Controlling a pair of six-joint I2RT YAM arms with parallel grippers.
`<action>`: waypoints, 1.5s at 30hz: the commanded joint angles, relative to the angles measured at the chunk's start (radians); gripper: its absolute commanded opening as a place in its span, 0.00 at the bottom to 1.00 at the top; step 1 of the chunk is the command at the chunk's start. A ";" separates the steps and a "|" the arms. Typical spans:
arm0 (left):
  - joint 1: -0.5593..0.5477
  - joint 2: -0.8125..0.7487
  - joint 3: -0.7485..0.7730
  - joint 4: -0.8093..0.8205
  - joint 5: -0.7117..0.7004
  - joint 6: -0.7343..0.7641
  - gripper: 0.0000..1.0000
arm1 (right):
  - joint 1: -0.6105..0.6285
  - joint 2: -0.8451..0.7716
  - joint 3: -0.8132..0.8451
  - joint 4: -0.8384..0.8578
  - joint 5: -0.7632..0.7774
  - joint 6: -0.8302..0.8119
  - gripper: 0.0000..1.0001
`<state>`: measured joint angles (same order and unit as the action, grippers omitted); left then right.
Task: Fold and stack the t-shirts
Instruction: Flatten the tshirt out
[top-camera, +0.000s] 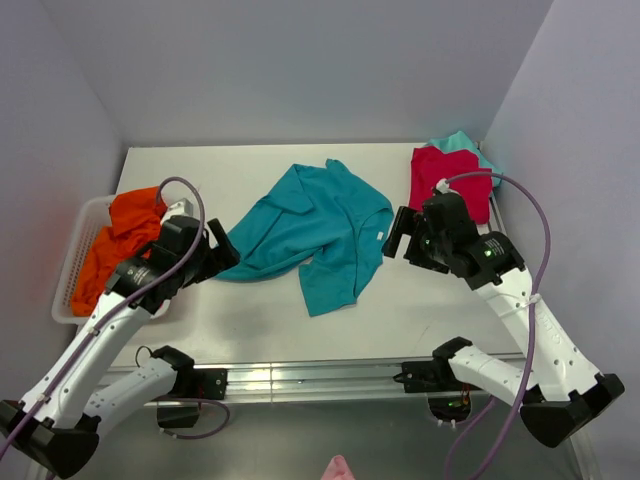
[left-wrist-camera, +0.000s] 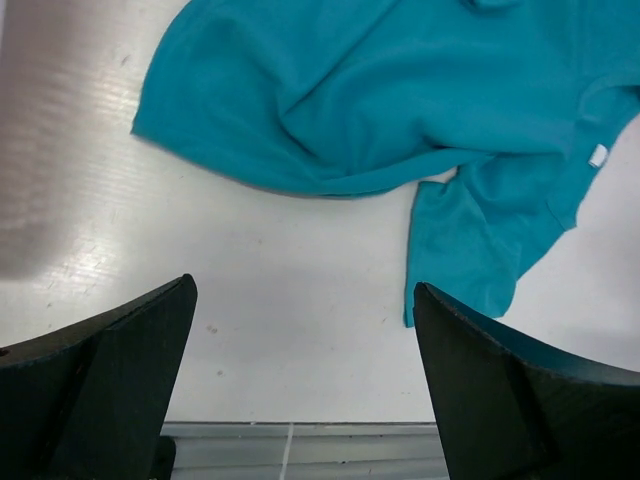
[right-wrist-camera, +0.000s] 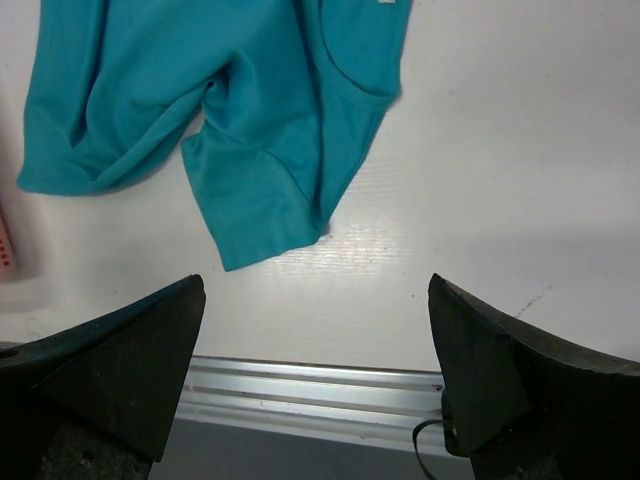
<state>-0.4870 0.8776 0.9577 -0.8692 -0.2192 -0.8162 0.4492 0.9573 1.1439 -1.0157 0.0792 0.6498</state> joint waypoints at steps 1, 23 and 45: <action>-0.002 0.046 0.024 -0.097 -0.054 -0.054 0.95 | 0.006 0.000 0.027 -0.012 0.016 -0.050 1.00; 0.158 0.041 -0.227 0.195 0.227 -0.216 0.97 | 0.008 0.052 -0.095 0.072 -0.144 -0.125 0.98; 0.251 0.418 -0.189 0.214 -0.108 -0.535 0.83 | 0.008 0.080 -0.141 0.075 -0.154 -0.183 0.98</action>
<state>-0.2398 1.2594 0.7322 -0.6834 -0.2565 -1.3109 0.4496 1.0309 1.0012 -0.9573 -0.0906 0.4957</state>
